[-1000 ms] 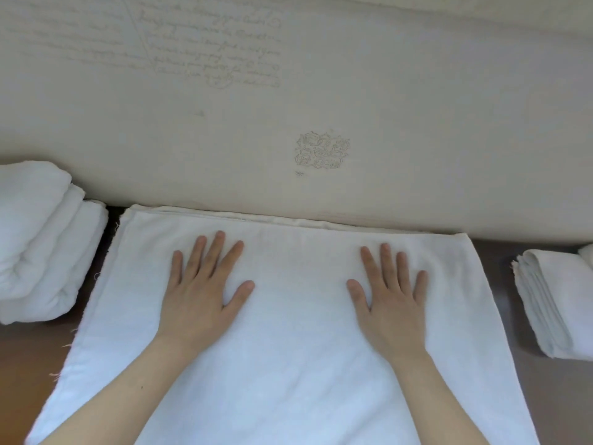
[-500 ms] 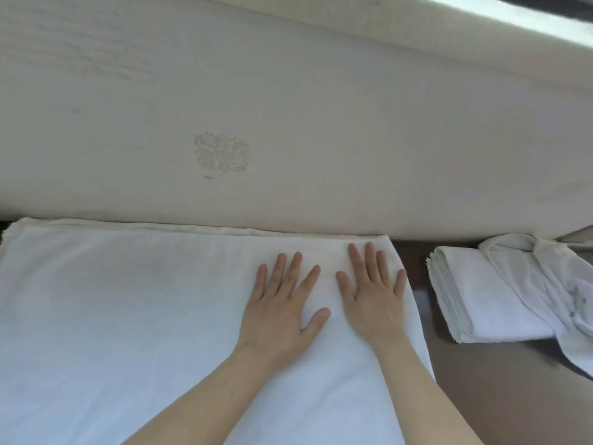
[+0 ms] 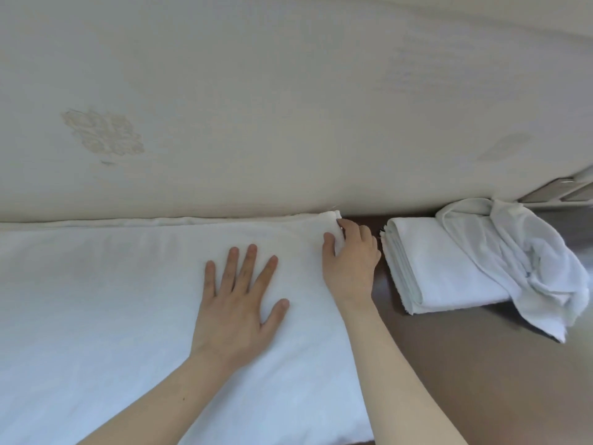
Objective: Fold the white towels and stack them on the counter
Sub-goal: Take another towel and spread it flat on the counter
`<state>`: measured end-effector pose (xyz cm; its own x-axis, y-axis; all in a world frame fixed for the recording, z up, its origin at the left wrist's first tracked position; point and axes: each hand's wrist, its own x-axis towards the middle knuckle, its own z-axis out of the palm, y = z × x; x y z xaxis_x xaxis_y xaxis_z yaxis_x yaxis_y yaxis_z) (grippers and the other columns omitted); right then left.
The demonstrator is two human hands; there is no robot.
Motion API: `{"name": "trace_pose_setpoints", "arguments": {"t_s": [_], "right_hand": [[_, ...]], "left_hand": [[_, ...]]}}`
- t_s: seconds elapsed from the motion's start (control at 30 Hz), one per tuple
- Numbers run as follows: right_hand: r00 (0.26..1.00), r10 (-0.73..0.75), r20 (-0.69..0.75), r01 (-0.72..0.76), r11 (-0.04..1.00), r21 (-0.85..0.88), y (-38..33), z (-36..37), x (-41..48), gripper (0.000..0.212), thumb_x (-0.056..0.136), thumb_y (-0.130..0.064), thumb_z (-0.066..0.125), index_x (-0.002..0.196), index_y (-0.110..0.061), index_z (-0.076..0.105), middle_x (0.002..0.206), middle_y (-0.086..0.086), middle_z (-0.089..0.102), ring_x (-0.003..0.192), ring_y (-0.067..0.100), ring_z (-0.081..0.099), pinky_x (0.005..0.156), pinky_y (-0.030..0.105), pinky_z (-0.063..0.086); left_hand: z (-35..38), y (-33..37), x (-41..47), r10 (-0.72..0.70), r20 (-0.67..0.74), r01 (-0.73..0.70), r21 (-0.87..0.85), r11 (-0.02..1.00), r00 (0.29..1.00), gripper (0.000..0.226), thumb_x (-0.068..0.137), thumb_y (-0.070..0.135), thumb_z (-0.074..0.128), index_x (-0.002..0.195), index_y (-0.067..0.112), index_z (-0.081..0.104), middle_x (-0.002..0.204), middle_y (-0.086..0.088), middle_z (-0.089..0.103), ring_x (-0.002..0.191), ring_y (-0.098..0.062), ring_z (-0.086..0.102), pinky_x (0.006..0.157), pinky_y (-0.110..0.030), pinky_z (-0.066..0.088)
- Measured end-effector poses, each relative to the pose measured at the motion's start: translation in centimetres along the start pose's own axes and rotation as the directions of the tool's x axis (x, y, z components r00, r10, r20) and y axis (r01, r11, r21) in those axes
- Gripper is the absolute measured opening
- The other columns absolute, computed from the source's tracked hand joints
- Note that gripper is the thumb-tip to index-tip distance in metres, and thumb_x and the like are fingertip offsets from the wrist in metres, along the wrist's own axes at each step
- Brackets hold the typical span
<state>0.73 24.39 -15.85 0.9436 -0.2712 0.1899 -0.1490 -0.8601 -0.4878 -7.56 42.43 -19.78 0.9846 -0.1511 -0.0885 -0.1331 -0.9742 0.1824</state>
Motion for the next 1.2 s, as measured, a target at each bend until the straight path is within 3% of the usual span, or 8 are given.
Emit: {"name": "trace_pose_setpoints", "arguments": {"t_s": [0.17, 0.37, 0.47, 0.53, 0.67, 0.8, 0.97, 1.2], "right_hand": [[0.975, -0.201, -0.095, 0.205, 0.978, 0.042, 1.2, 0.0, -0.3, 0.01, 0.093, -0.01, 0.063, 0.102, -0.012, 0.067, 0.094, 0.003, 0.063, 0.086, 0.027, 0.054, 0.078, 0.038, 0.039], [0.99, 0.137, -0.041, -0.128, 0.977, 0.169, 3.0, 0.2, 2.0, 0.028, 0.091, 0.005, 0.049, 0.117, -0.004, 0.057, 0.107, 0.009, 0.057, 0.098, 0.03, 0.055, 0.079, 0.029, 0.037], [0.966, -0.231, -0.113, 0.222, 0.971, -0.088, 2.0, 0.5, -0.5, 0.037, 0.086, 0.0, 0.051, 0.12, -0.005, 0.062, 0.115, 0.012, 0.062, 0.102, 0.032, 0.057, 0.089, 0.041, 0.04], [0.906, -0.408, 0.113, 0.42, 0.899, -0.12, 1.5, 1.3, -2.3, 0.043, 0.097, -0.023, 0.042, 0.138, -0.011, 0.052, 0.141, 0.009, 0.053, 0.129, 0.028, 0.047, 0.107, 0.043, 0.033], [0.863, -0.267, 0.428, 0.379, 0.903, -0.201, 2.9, 1.9, -0.9, 0.065, 0.101, -0.057, 0.018, 0.158, -0.028, 0.01, 0.166, -0.003, 0.004, 0.153, 0.016, -0.001, 0.122, 0.049, -0.002], [0.881, -0.139, 0.453, 0.296, 0.908, -0.296, 2.9, 1.6, 0.9, 0.068, 0.101, -0.058, 0.013, 0.159, -0.025, 0.003, 0.167, -0.003, -0.002, 0.152, 0.02, -0.004, 0.121, 0.053, -0.005], [0.89, -0.231, 0.394, 0.326, 0.926, -0.193, 1.1, 0.2, -7.3, 0.069, 0.098, -0.063, 0.004, 0.158, -0.029, 0.009, 0.166, 0.0, 0.003, 0.153, 0.022, -0.004, 0.121, 0.051, -0.006], [0.935, 0.007, 0.353, 0.142, 0.908, -0.393, 5.4, -3.0, -11.9, 0.064, 0.1, -0.059, 0.008, 0.158, -0.033, 0.002, 0.166, 0.002, -0.001, 0.152, 0.026, -0.005, 0.12, 0.055, -0.002]], "left_hand": [[-0.1, 0.1, 0.0, -0.001, -0.011, 0.001, -0.017, 1.0, 1.0, 0.068, 0.099, 0.065, 0.017, 0.159, 0.034, 0.009, 0.167, -0.001, 0.004, 0.154, -0.025, -0.002, 0.121, -0.057, 0.006], [0.0, 0.1, -0.2, -0.009, -0.017, 0.009, 0.013, 1.0, 1.0, 0.068, 0.099, 0.066, 0.013, 0.159, 0.034, 0.01, 0.167, 0.001, 0.004, 0.154, -0.023, -0.003, 0.121, -0.057, 0.006], [0.0, 0.2, 0.0, -0.017, -0.004, 0.017, 0.022, 1.0, 1.0, 0.069, 0.098, 0.068, 0.012, 0.159, 0.035, 0.008, 0.167, 0.002, 0.002, 0.154, -0.023, -0.004, 0.121, -0.058, 0.004], [0.0, 0.2, 0.1, -0.02, 0.009, 0.02, 0.032, 0.999, 1.0, 0.07, 0.097, 0.069, 0.01, 0.159, 0.036, 0.005, 0.168, 0.002, -0.001, 0.154, -0.022, -0.008, 0.121, -0.058, 0.003], [0.0, 0.2, -0.1, -0.026, 0.011, 0.025, 0.035, 0.999, 1.0, 0.071, 0.096, 0.07, 0.008, 0.159, 0.037, 0.002, 0.168, 0.002, -0.003, 0.153, -0.021, -0.011, 0.121, -0.057, 0.0], [-0.1, 0.2, -0.1, -0.023, 0.004, 0.023, 0.033, 0.999, 1.0, 0.073, 0.094, 0.071, 0.008, 0.158, 0.038, 0.001, 0.168, 0.001, -0.004, 0.153, -0.022, -0.012, 0.12, -0.056, -0.004], [-0.4, 0.3, -0.3, -0.033, 0.015, 0.033, -0.014, 0.999, 0.999, 0.072, 0.094, 0.07, 0.007, 0.159, 0.037, 0.005, 0.168, 0.002, -0.003, 0.153, -0.02, -0.013, 0.121, -0.054, -0.006], [-2.6, 0.5, -3.6, 0.063, -0.037, -0.07, -0.224, 0.972, 0.997, 0.068, 0.096, 0.059, 0.018, 0.151, 0.026, 0.041, 0.164, -0.002, 0.022, 0.154, -0.02, 0.007, 0.125, -0.04, 0.004]]}}
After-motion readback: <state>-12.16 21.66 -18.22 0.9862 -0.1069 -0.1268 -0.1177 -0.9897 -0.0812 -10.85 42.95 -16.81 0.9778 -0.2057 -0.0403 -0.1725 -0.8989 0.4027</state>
